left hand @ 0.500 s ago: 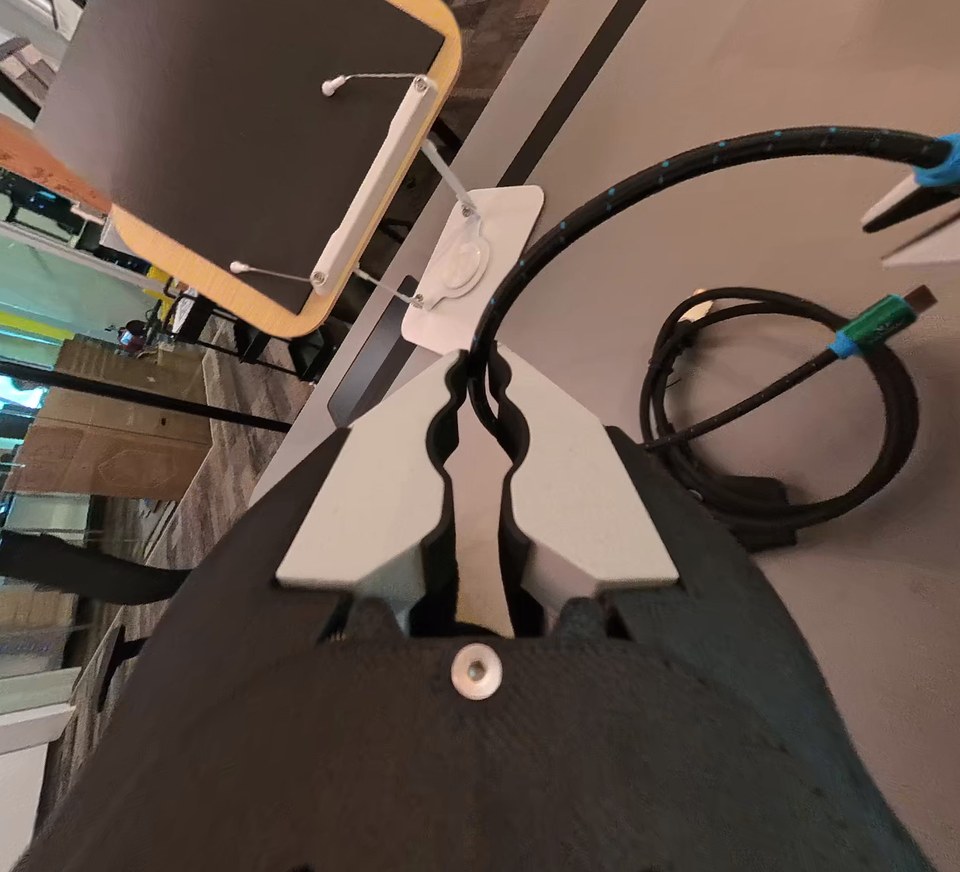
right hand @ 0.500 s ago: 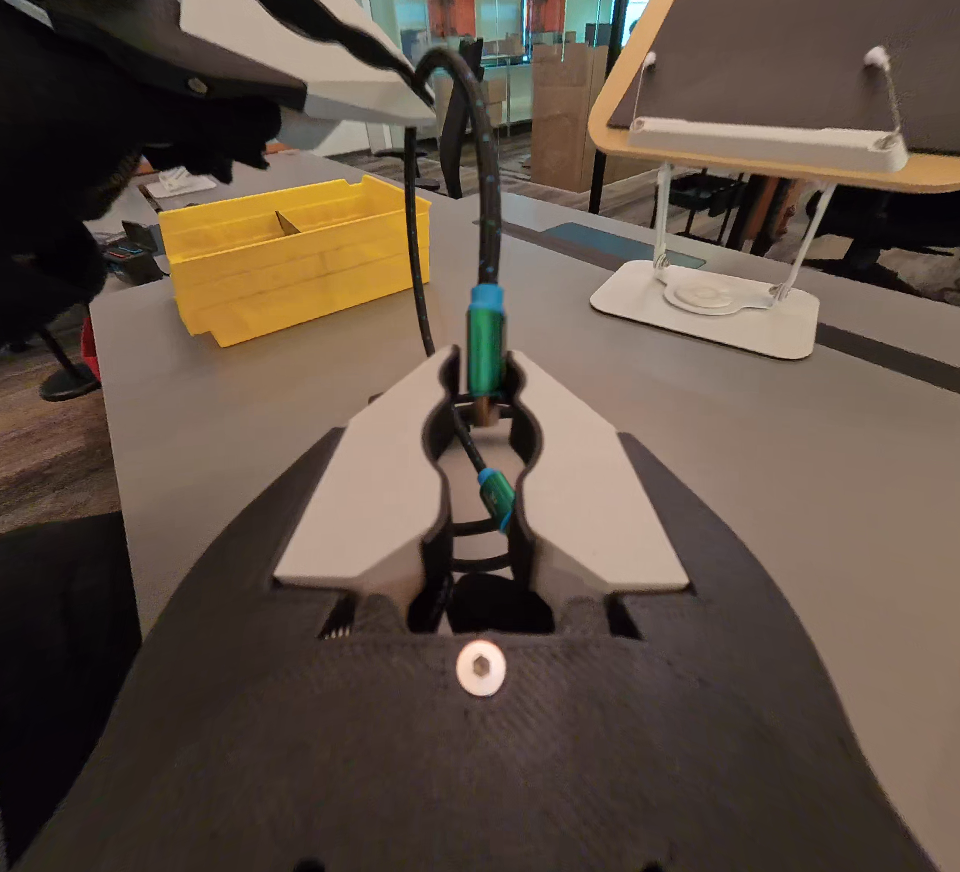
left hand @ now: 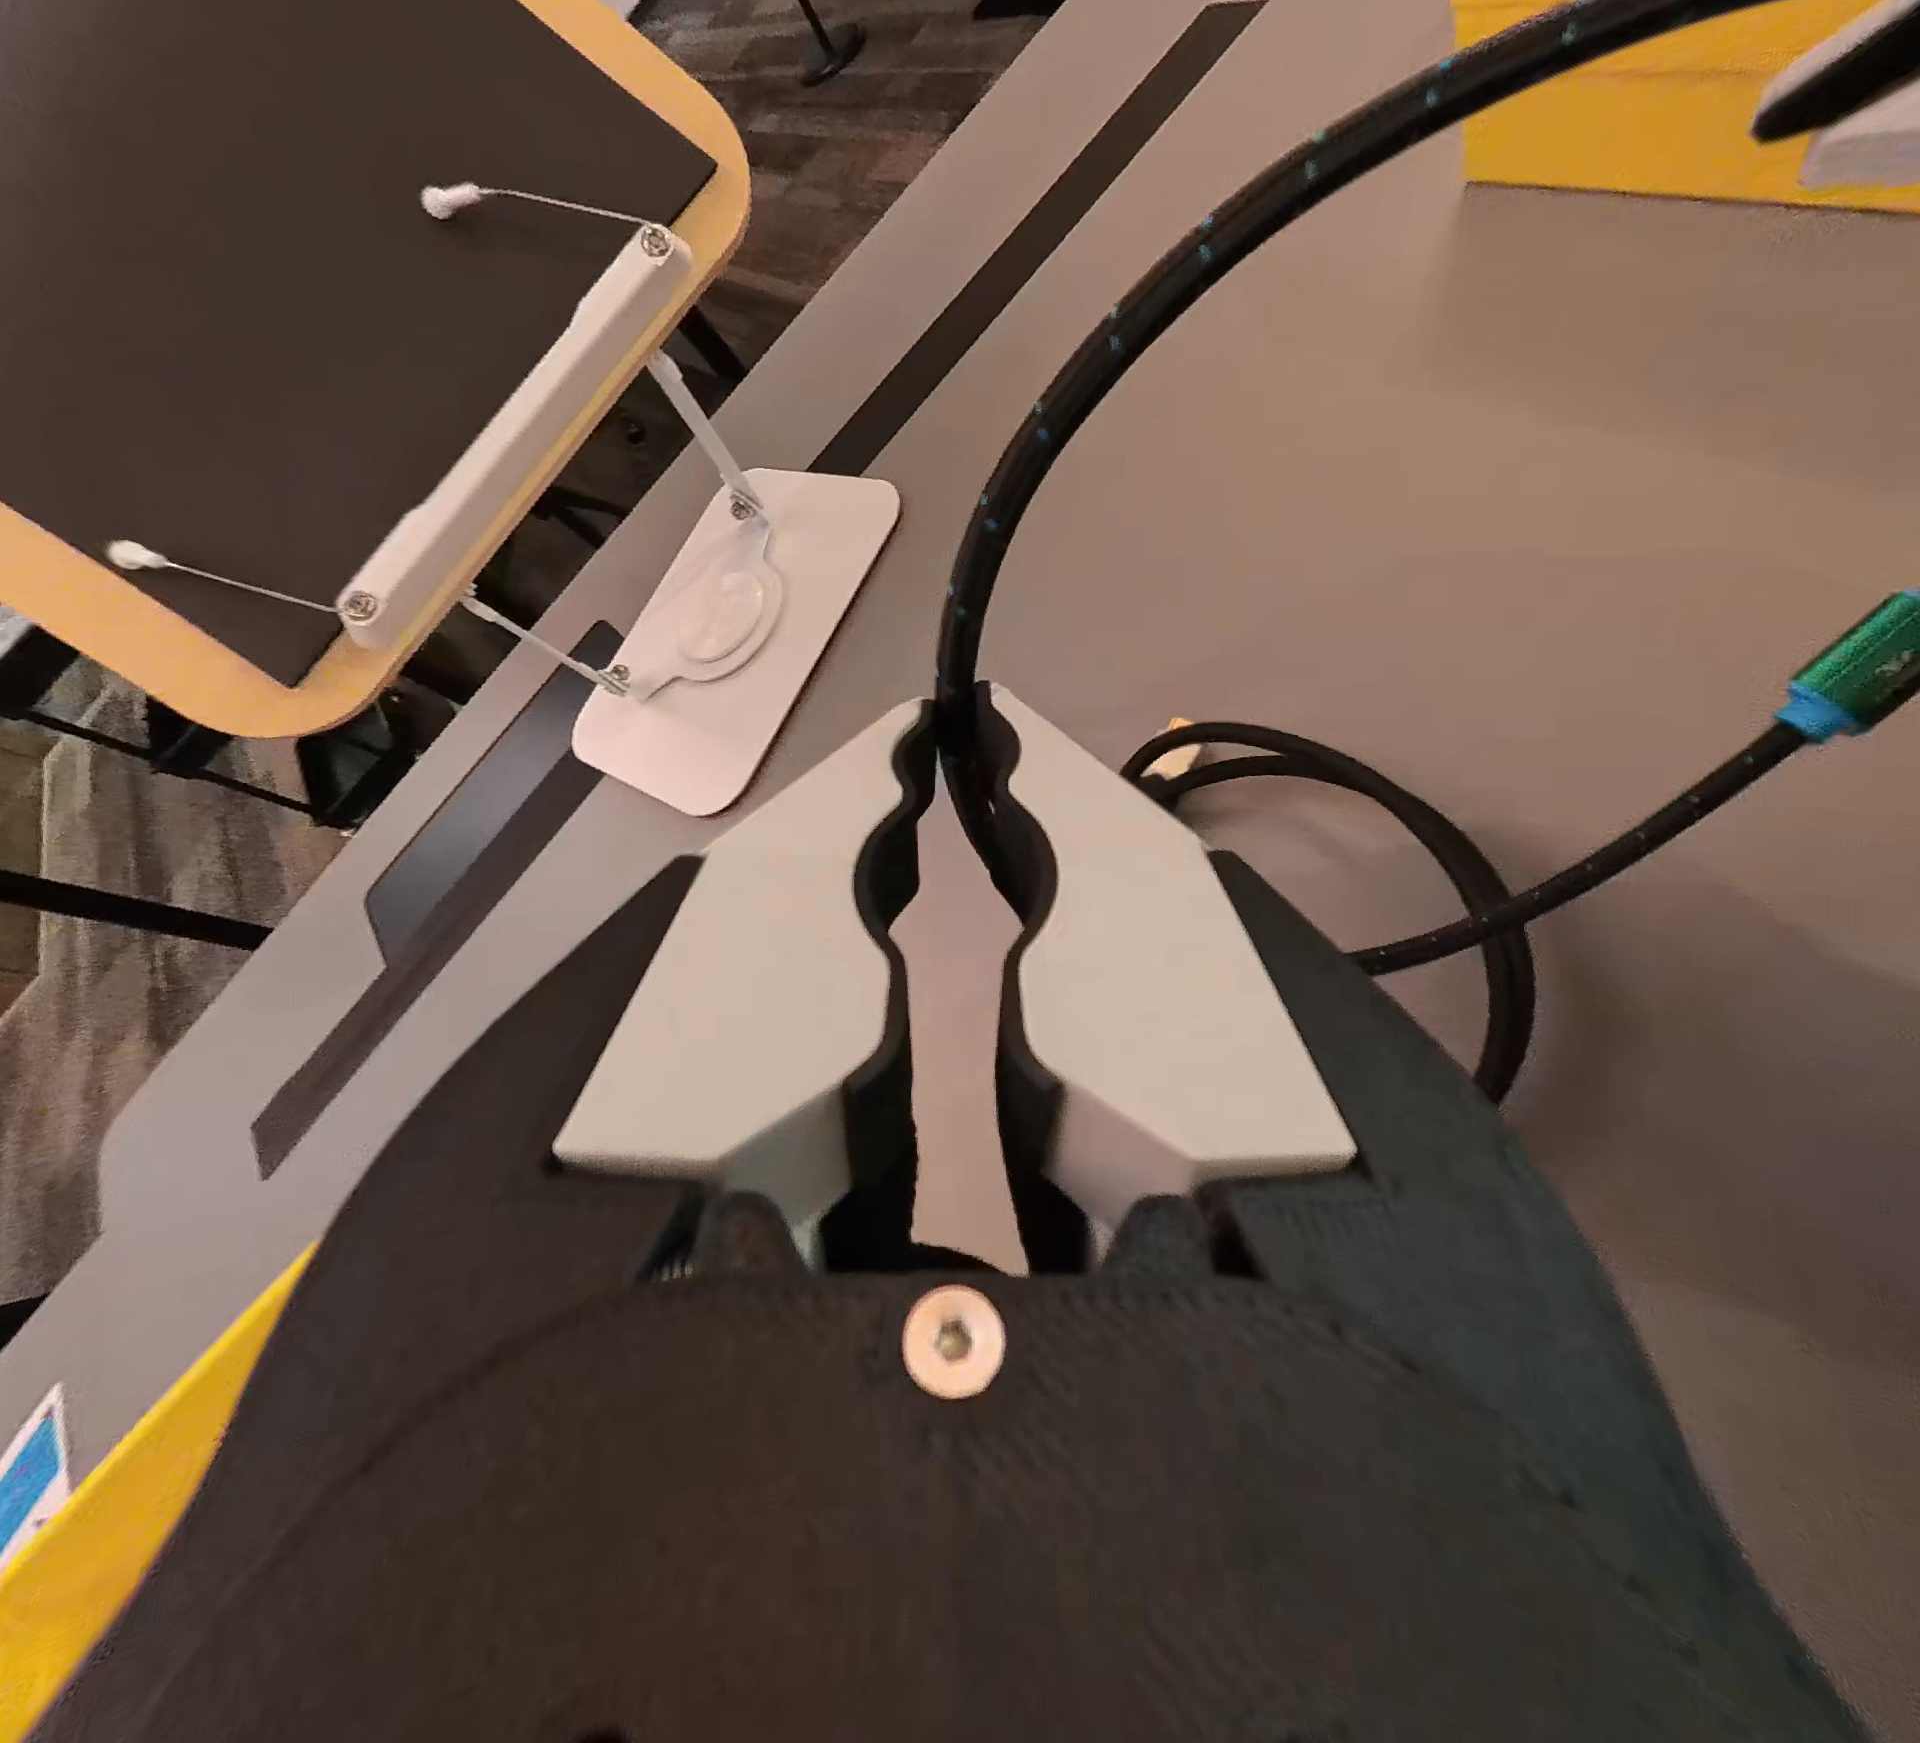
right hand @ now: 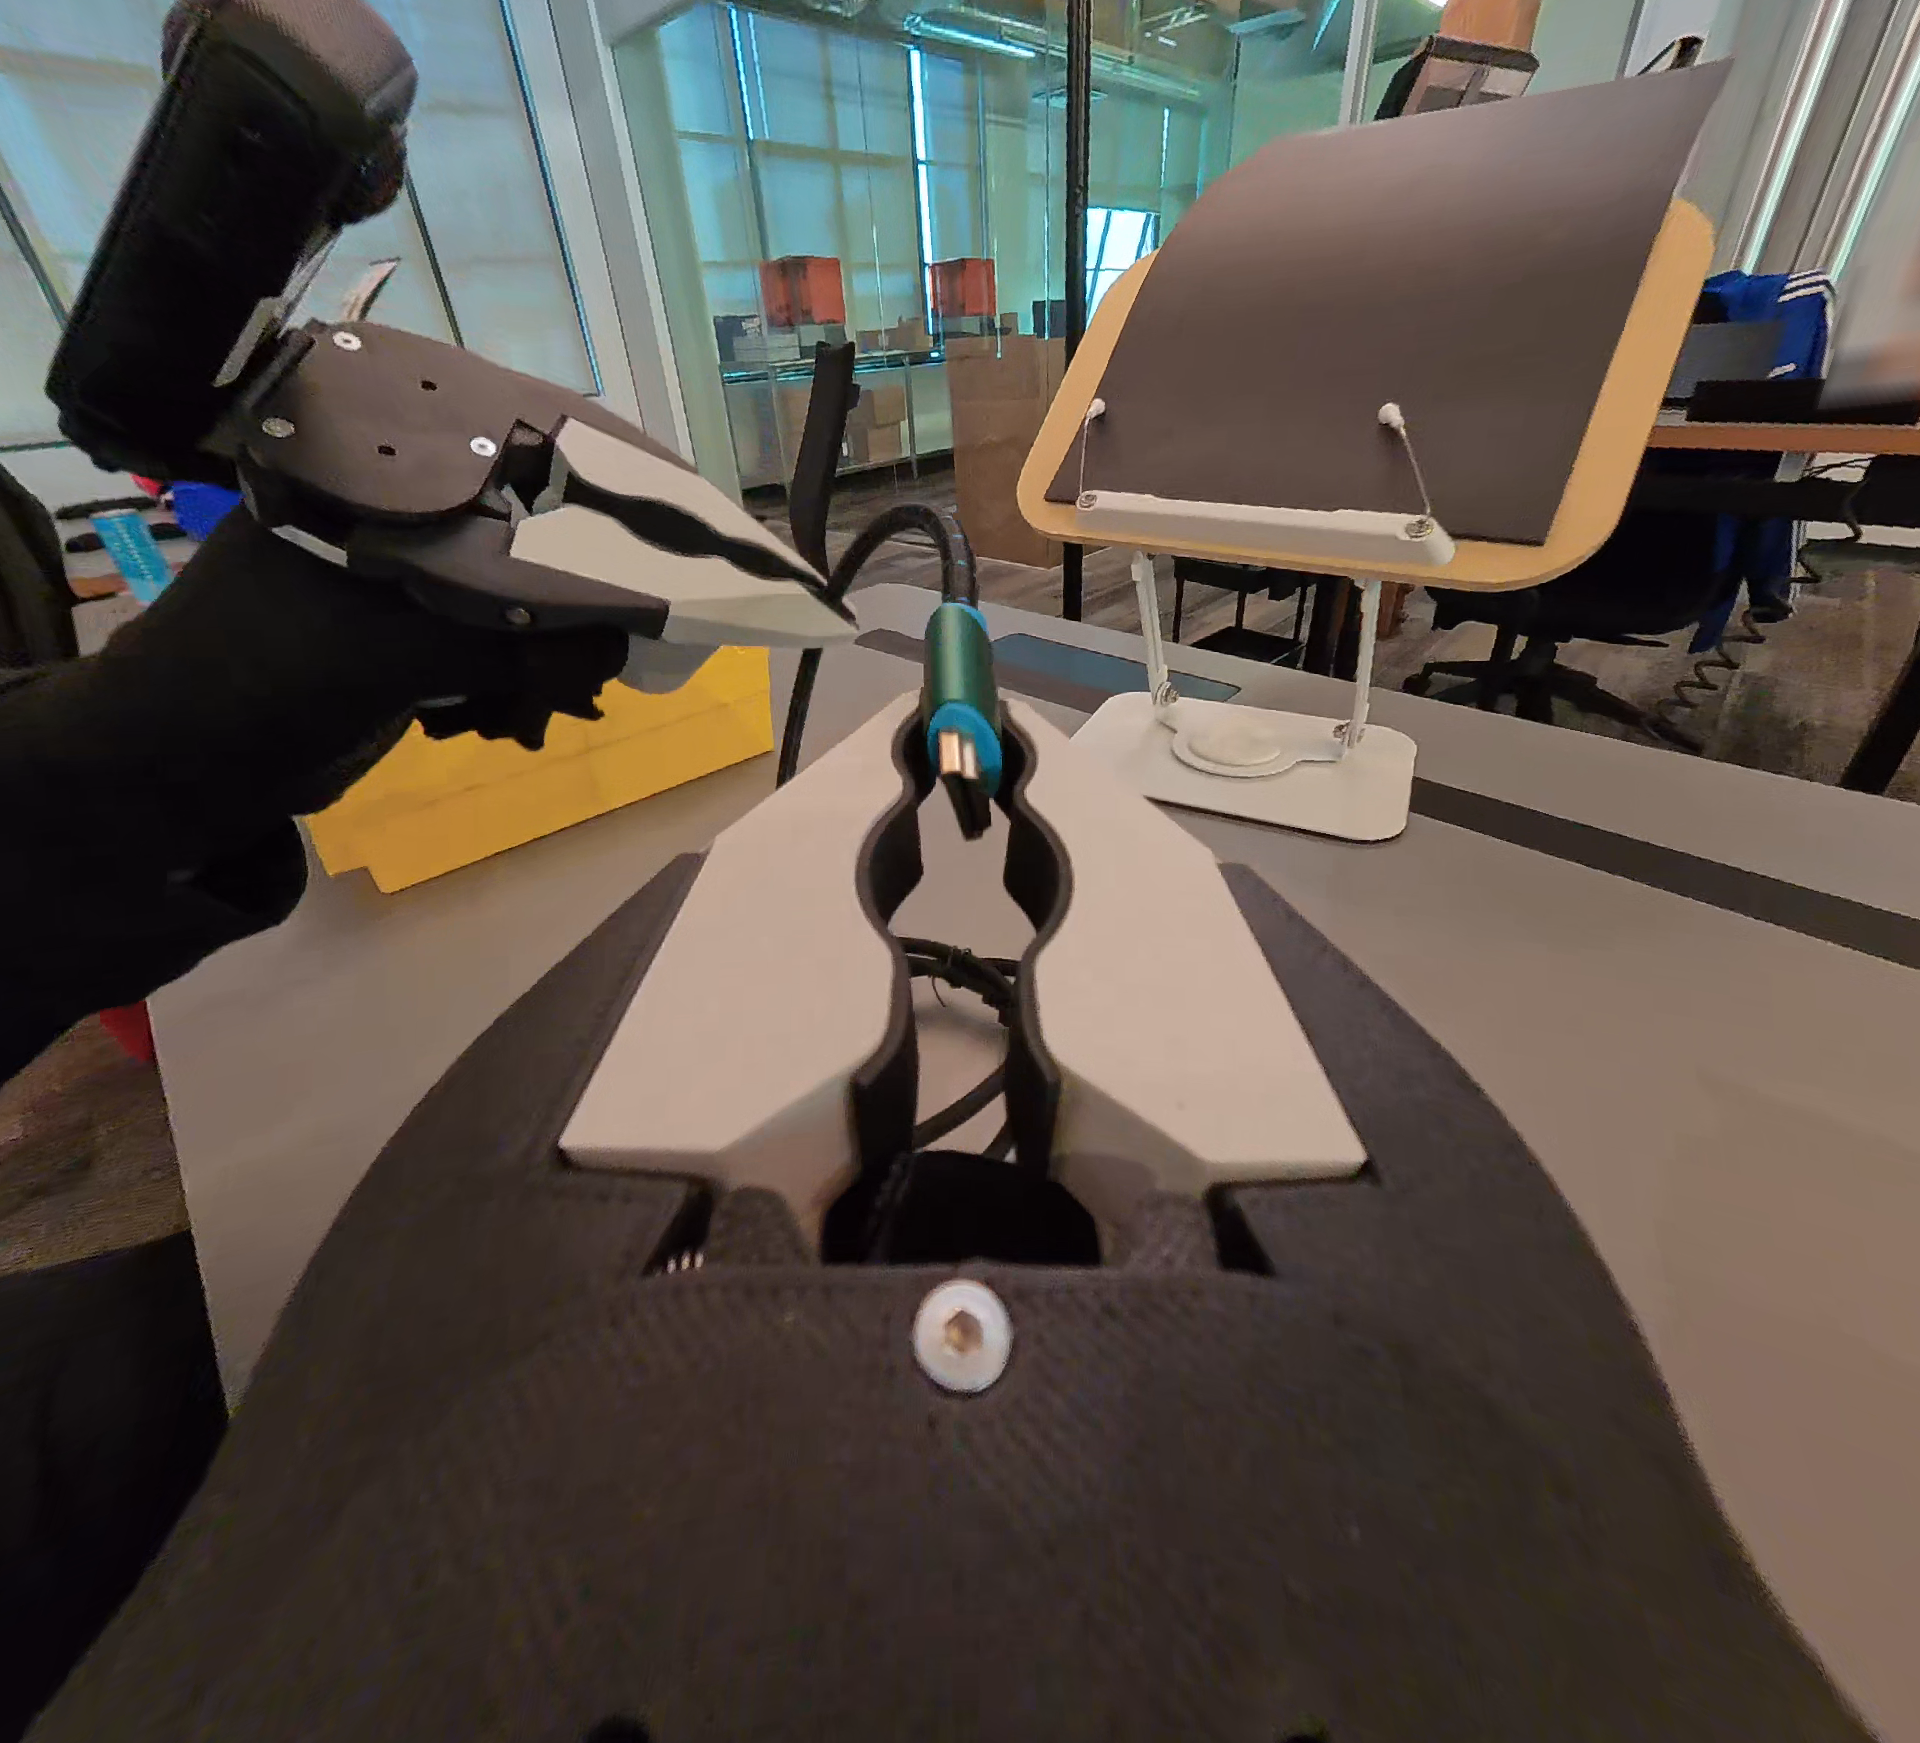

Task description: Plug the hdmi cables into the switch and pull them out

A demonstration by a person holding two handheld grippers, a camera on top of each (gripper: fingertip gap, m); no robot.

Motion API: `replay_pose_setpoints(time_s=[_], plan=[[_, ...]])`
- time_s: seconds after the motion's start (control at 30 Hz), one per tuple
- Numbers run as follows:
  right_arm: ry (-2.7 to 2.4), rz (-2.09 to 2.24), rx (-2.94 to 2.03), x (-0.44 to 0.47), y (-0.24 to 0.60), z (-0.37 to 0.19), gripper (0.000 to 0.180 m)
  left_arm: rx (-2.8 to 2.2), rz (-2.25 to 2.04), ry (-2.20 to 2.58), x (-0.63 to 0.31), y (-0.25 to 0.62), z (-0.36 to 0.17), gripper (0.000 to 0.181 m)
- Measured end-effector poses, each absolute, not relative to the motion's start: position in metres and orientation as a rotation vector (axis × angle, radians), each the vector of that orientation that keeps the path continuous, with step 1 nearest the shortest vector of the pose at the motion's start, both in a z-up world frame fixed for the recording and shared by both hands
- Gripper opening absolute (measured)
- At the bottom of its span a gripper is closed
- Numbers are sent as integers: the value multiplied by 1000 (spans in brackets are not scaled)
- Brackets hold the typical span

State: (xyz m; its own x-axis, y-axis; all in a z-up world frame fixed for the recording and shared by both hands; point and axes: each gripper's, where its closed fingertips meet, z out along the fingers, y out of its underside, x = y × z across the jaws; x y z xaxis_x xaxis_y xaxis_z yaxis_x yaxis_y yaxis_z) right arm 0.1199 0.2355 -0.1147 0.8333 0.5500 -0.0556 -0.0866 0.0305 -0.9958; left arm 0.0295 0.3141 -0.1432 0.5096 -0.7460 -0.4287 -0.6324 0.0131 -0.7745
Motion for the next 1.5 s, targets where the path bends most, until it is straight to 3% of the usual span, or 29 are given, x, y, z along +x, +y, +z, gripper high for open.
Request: replay_pose_setpoints(time_s=[0.4,1.5], plan=[[-363,516,-1486,126,239,-121,6,-1756,-189,1209,46,304,-199,5],[-473,381,-1445,126,235,-114,7,-1748,-399,1434,116,322,-225,6]])
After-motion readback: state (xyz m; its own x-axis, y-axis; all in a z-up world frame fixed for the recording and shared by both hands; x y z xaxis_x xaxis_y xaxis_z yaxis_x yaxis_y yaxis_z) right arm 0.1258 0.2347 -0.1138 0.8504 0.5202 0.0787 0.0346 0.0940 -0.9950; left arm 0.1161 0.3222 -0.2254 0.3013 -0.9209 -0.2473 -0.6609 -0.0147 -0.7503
